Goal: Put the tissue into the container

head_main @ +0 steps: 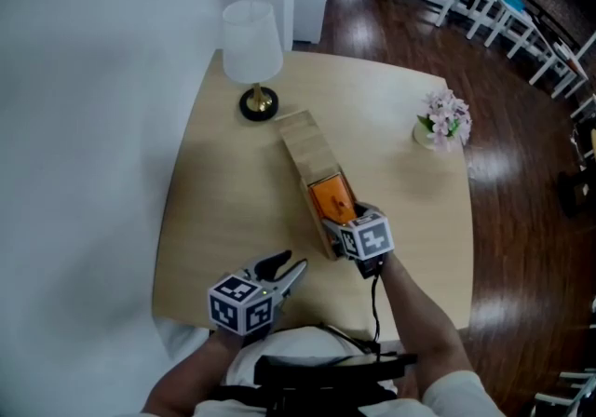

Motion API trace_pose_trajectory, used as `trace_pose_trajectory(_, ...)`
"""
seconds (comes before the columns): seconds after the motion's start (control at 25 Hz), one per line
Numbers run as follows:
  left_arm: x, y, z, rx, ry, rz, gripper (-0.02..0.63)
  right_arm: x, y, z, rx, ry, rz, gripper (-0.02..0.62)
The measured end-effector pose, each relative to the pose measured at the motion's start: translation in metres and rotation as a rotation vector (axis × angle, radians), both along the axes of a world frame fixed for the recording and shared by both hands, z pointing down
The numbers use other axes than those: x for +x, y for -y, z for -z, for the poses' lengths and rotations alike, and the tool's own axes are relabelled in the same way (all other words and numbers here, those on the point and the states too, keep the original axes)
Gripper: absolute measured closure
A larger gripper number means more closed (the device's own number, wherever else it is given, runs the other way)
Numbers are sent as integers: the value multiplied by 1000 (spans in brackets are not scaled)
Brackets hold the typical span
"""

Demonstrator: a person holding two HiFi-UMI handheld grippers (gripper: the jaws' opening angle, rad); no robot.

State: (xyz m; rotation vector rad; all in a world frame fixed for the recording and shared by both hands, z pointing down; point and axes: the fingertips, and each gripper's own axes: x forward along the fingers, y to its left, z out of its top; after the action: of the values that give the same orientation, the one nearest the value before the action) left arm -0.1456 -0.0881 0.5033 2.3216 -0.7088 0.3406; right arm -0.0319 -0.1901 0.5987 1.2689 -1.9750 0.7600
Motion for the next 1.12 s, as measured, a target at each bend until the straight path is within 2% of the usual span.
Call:
trace_pose_trajectory(0.32,-4,-3,2,5,6,11,431,1,1,-2,28,-33,-34,221)
trace_pose_trajectory(0.92,-1,-14,7,19,12,27,431,6,1,-8,44,-77,-37,219)
trace_pose_trajectory(1.12,-2,-21,9,25,27,44,431,5,3,-4,53,-54,-54,215)
